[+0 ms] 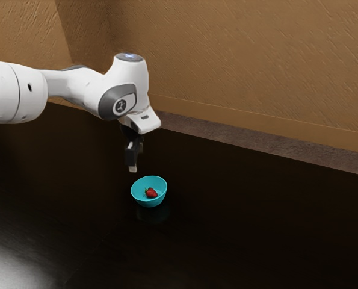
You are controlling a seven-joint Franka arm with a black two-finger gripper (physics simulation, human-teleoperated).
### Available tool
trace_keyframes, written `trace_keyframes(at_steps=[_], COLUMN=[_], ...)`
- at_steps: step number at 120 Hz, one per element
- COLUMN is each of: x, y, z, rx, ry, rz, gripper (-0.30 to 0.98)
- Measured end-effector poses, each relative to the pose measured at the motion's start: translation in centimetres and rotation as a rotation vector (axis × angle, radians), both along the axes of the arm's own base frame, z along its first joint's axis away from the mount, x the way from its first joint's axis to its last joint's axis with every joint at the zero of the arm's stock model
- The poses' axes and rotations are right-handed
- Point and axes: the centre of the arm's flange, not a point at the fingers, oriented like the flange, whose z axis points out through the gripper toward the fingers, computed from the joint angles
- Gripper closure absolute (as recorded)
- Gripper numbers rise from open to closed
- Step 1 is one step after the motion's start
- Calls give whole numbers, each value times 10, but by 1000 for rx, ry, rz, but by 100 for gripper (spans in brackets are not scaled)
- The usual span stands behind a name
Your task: Take strawberry from the bowl
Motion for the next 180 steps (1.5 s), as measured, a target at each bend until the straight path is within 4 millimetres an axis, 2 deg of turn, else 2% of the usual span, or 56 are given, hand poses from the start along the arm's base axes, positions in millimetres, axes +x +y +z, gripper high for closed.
trace_keyframes(at_steps=[9, 21, 41, 55, 102, 134, 157, 171, 180], x=[4, 7, 12, 15, 20, 20, 21, 21, 19], y=[-2, -12, -11, -14, -11, -12, -13, -15, -17], z=[-10, -30, -59, -74, -112, -125, -126, -119, -103], rx=[-6, -20, -36, -43, -62, -67, -73, -74, -68], ry=[3, 23, 51, 55, 65, 74, 64, 47, 26], rz=[-71, -161, -257, -316, -433, -476, -491, -503, -510], gripper=[2, 8, 27, 34, 40, 42, 62, 70, 74])
